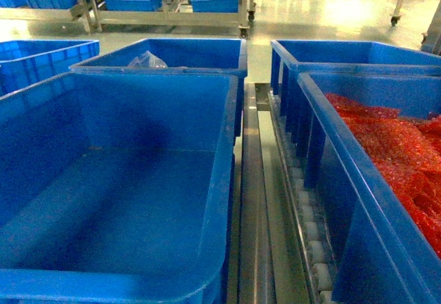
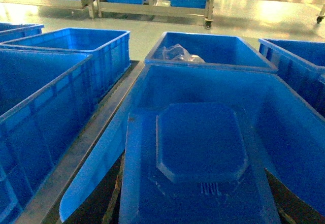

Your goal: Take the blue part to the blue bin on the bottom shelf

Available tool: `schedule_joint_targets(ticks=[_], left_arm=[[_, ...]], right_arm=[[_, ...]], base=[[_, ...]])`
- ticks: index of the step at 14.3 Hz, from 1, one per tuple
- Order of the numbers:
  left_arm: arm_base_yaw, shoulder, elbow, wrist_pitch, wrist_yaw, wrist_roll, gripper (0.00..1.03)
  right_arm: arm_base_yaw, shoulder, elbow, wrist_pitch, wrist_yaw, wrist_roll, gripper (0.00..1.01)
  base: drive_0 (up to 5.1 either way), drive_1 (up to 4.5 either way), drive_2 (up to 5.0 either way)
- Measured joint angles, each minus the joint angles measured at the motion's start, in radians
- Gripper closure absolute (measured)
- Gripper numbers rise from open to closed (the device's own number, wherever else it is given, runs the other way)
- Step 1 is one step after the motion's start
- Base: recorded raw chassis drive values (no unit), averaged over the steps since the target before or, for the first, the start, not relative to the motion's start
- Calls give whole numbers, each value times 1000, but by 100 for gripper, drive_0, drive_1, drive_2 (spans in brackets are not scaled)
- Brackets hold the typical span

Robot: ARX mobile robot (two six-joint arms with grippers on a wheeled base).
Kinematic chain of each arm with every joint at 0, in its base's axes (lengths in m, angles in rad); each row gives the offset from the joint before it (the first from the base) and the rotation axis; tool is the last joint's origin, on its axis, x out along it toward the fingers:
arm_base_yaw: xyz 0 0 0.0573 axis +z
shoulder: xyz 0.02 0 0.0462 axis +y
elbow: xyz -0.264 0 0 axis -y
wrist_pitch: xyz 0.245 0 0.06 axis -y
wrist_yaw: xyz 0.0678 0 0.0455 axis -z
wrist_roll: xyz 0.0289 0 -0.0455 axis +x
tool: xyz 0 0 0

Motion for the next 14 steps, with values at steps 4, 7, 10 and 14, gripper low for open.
schedule_joint_targets(ticks=[4, 7, 10, 14], left_arm=[[0, 0, 0, 0, 0, 0, 60], [0, 0, 0, 0, 0, 0, 60], [-151, 21, -7, 77, -220, 55, 60], [-191, 315, 102, 237, 0, -7, 60]], right_arm=[[0, 0, 0, 0, 0, 0, 3], [0, 0, 0, 0, 0, 0, 3], [0, 0, 0, 0, 0, 0, 3], [0, 0, 0, -1, 0, 0, 3]], base=[[0, 0, 0], [0, 0, 0], [0, 0, 0], [0, 0, 0]])
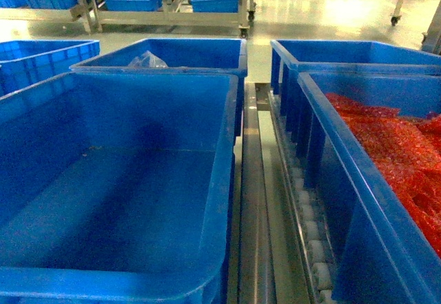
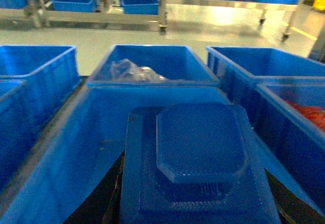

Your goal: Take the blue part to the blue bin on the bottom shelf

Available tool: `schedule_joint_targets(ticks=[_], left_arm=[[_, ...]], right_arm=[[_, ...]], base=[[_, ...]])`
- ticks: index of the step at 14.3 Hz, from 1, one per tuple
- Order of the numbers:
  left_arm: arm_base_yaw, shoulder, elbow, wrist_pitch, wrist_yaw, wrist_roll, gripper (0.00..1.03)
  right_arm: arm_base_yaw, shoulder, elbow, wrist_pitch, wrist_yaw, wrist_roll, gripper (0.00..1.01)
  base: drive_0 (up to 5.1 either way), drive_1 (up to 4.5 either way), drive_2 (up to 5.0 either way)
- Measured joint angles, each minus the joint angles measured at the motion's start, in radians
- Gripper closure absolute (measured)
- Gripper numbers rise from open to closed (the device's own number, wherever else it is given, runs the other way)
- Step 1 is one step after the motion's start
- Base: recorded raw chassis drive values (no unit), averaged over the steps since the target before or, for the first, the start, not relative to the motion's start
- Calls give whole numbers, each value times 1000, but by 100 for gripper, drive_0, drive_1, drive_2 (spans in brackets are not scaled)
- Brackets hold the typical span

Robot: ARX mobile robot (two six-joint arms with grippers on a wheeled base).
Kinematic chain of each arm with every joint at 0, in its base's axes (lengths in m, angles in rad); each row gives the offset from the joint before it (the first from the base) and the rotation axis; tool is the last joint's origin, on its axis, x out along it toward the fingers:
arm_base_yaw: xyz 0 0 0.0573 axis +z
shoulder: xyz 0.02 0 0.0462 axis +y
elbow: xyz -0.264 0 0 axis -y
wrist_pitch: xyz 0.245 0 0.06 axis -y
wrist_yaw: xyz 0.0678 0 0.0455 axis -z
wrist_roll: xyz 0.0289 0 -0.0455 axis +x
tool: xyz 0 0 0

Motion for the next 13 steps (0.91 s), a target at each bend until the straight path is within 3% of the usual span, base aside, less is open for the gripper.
schedule_joint_targets(ticks=[2, 3, 4, 5, 7, 8, 9, 10, 11, 12, 13], left_arm=[[110, 235, 37, 111, 264, -53, 60], [142, 319, 37, 121, 359, -88, 59], [160, 363, 36, 109, 425, -126, 46], [160, 346, 37, 123, 443, -145, 33], [160, 336, 43, 124, 446, -154, 10], [160, 341, 43, 121, 446, -156, 3], [160, 340, 43, 122, 446, -161, 6], [123, 346, -7, 319, 291, -119, 13], [128, 311, -84, 451, 133, -38, 26], [169, 263, -142, 491, 52, 2, 38], [209, 225, -173, 487, 53, 22, 50]], right_arm=[[0, 0, 0, 1, 0, 0, 3], [0, 0, 0, 1, 0, 0, 3], [0, 0, 0, 0, 0, 0, 3], [0, 0, 0, 0, 0, 0, 3], [0, 0, 0, 1, 0, 0, 3], [0, 0, 0, 0, 0, 0, 3], [0, 0, 0, 0, 0, 0, 3], [0, 0, 0, 1, 0, 0, 3], [0, 0, 0, 0, -1, 0, 3], [0, 0, 0, 1, 1, 0, 3], [0, 0, 0, 1, 0, 0, 3]], base=[[0, 0, 0], [0, 0, 0], [0, 0, 0], [0, 0, 0], [0, 0, 0], [0, 0, 0], [0, 0, 0], [0, 0, 0], [0, 0, 0], [0, 0, 0], [0, 0, 0]])
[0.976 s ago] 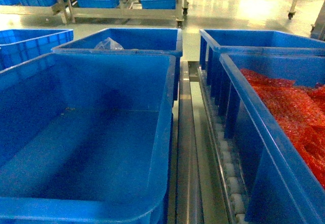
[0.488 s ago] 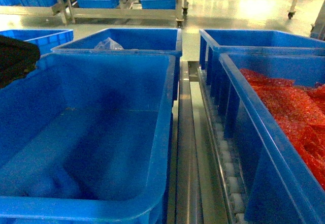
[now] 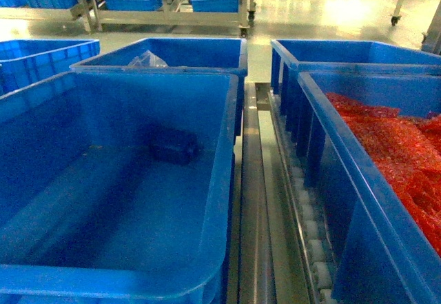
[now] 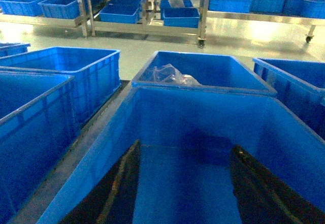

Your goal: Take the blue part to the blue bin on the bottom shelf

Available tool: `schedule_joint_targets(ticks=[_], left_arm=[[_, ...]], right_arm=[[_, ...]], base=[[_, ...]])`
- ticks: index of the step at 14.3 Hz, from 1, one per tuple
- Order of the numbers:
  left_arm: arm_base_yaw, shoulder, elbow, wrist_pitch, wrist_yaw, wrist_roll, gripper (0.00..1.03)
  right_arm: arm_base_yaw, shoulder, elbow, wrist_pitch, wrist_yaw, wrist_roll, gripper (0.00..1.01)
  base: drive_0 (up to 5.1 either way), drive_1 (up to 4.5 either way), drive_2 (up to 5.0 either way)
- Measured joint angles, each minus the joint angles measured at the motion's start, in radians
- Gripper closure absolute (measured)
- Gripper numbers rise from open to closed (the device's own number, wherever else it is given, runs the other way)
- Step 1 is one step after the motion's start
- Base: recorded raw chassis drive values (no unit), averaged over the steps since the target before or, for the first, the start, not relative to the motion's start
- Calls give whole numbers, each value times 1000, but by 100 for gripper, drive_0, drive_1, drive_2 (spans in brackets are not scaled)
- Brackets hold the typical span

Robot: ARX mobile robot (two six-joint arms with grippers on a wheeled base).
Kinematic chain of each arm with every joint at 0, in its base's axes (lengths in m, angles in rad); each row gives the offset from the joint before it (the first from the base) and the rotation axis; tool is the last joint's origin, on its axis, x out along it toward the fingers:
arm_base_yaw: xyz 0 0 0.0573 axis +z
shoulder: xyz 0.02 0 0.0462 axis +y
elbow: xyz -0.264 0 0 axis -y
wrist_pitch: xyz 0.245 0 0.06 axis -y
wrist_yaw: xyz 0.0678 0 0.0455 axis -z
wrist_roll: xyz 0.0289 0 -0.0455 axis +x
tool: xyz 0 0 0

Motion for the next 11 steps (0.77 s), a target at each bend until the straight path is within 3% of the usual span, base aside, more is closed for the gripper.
schedule_joint_targets(ticks=[4, 6, 7, 8, 11], left_arm=[[85, -147, -92, -58, 98, 21, 100], [112, -217, -120, -96, 134, 22, 101], [177, -255, -133, -123, 210, 22, 101], [224, -286, -144, -143, 221, 21, 101], [214, -373, -163, -200, 238, 22, 101]], right_arm=[[0, 0, 0, 0, 0, 0, 3], [0, 0, 0, 0, 0, 0, 3], [0, 0, 0, 0, 0, 0, 3], [0, 0, 0, -1, 0, 0, 3], [0, 0, 0, 0, 0, 0, 3]], base=[[0, 0, 0], [0, 0, 0], [0, 0, 0], [0, 0, 0], [0, 0, 0]])
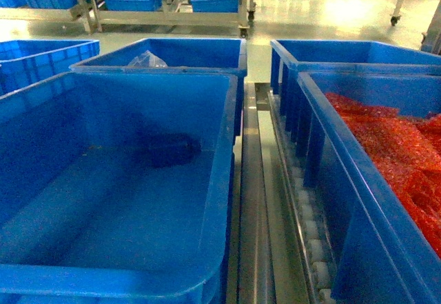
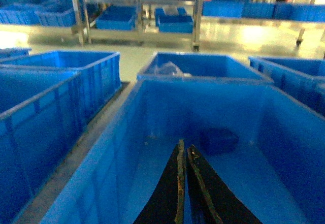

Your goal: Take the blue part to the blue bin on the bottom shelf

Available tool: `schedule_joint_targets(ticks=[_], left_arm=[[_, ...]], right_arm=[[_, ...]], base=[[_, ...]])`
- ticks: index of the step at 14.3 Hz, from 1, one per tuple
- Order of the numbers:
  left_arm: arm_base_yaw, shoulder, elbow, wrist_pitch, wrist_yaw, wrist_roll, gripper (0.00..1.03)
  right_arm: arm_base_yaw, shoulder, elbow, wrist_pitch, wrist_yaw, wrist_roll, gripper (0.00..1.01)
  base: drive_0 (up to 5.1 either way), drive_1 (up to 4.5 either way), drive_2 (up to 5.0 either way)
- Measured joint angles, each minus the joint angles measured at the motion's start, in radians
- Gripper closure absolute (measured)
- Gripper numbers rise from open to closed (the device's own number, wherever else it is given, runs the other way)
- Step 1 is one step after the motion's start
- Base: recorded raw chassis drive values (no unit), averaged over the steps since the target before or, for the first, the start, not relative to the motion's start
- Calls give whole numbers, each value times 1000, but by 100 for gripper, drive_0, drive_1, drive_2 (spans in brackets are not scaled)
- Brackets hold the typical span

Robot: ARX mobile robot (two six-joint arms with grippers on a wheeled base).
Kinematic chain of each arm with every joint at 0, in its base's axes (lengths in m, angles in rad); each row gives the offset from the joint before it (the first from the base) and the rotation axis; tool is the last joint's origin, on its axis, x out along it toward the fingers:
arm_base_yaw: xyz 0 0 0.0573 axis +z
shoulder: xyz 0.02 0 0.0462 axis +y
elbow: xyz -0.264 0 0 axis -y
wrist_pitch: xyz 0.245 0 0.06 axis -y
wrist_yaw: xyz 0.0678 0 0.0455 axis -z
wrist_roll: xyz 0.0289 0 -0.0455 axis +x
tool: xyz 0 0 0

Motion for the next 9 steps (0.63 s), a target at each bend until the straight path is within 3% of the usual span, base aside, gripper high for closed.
schedule_joint_targets(ticks=[9], left_arm=[[1, -202, -26, -168, 0, 0, 101]], right_arm=[[0, 0, 0, 0, 0, 0, 3]], base=[[0, 0, 0]])
